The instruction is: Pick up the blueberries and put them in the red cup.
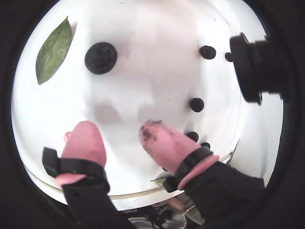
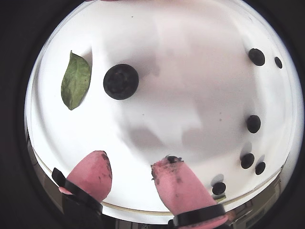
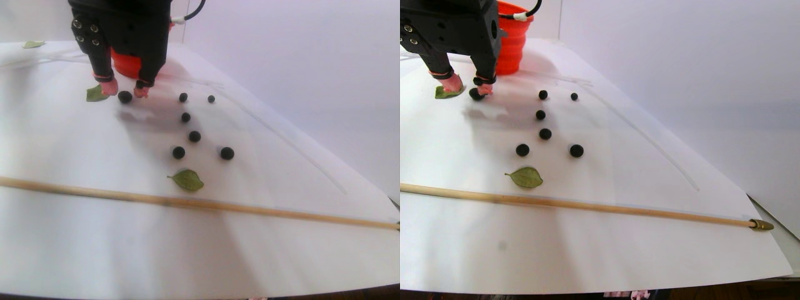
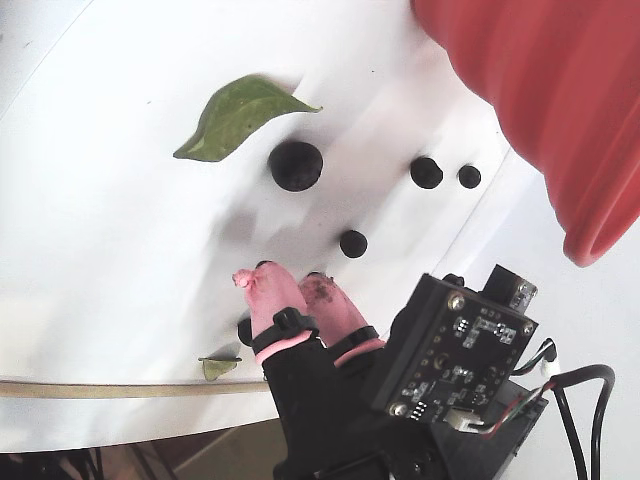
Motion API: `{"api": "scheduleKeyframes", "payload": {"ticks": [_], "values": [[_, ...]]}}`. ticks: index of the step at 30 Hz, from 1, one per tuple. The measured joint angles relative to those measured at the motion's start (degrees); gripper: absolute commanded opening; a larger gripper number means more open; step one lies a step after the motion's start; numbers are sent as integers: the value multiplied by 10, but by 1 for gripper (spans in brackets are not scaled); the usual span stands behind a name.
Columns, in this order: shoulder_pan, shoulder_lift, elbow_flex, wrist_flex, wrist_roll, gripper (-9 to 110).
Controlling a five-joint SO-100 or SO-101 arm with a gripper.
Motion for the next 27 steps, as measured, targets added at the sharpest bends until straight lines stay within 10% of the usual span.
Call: {"api": "scheduleKeyframes", "payload": {"ticks": [27], "values": [[-6,-128,-84,-88,-27,19]]}}
